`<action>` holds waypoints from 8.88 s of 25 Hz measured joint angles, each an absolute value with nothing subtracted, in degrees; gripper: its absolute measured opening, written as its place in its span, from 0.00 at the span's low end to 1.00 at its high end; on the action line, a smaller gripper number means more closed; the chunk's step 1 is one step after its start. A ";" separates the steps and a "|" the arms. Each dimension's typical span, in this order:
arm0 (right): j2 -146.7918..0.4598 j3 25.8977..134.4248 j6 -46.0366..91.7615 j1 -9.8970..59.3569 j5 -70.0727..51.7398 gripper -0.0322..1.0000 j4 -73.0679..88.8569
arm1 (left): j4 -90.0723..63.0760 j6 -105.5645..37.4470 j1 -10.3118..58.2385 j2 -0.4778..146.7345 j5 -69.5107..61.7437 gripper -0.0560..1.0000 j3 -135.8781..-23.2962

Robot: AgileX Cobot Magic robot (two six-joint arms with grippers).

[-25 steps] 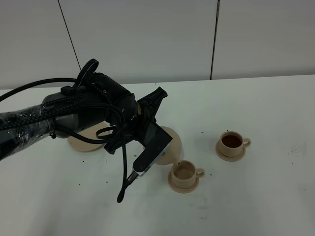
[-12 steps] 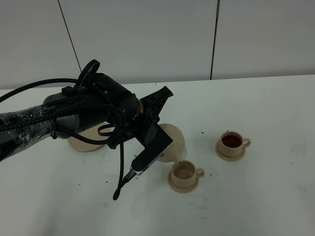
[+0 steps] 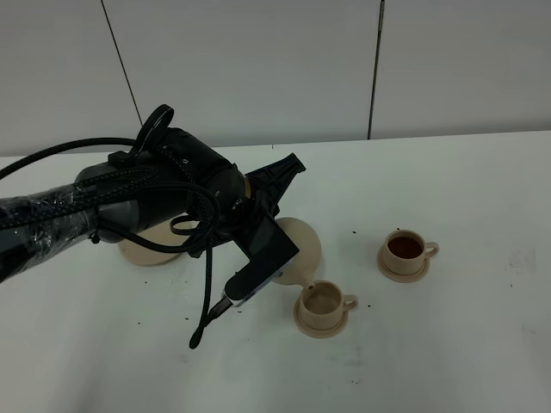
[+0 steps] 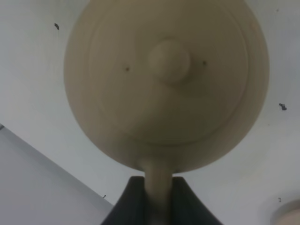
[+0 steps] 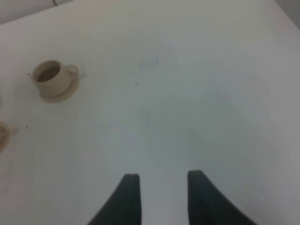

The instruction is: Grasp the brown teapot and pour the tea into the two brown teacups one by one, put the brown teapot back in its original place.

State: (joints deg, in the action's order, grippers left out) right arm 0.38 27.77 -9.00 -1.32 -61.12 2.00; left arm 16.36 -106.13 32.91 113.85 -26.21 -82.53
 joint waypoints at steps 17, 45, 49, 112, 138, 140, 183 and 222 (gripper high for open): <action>0.38 27.77 -9.00 -1.32 -61.12 0.26 2.00 | 17.66 -106.71 34.51 113.85 -24.69 0.21 -82.53; 0.38 27.77 -9.00 -1.32 -61.12 0.26 2.00 | 20.63 -109.63 35.10 113.85 -23.04 0.21 -82.53; 0.38 27.77 -9.00 -1.32 -61.12 0.26 2.00 | 20.63 -110.84 35.10 113.85 -22.85 0.21 -82.53; 0.38 27.77 -9.00 -1.32 -61.12 0.26 2.00 | 23.25 -120.39 37.25 113.85 -17.32 0.21 -82.53; 0.38 27.77 -9.00 -1.32 -61.12 0.26 2.00 | 27.64 -120.39 38.55 113.85 -17.51 0.21 -82.53; 0.38 27.77 -9.00 -1.32 -61.12 0.26 2.00 | 28.18 -120.39 38.80 113.85 -17.51 0.21 -82.53; 0.38 27.77 -9.00 -1.32 -61.12 0.26 2.00 | 33.62 -120.39 40.75 113.85 -17.75 0.21 -82.48; 0.38 27.77 -9.00 -1.32 -61.12 0.26 2.00 | 35.09 -120.39 41.81 113.85 -17.53 0.21 -82.48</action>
State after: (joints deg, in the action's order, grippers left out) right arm 0.38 27.77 -9.00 -1.32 -61.12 2.00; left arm 35.09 -120.39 41.81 113.85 -17.53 -82.48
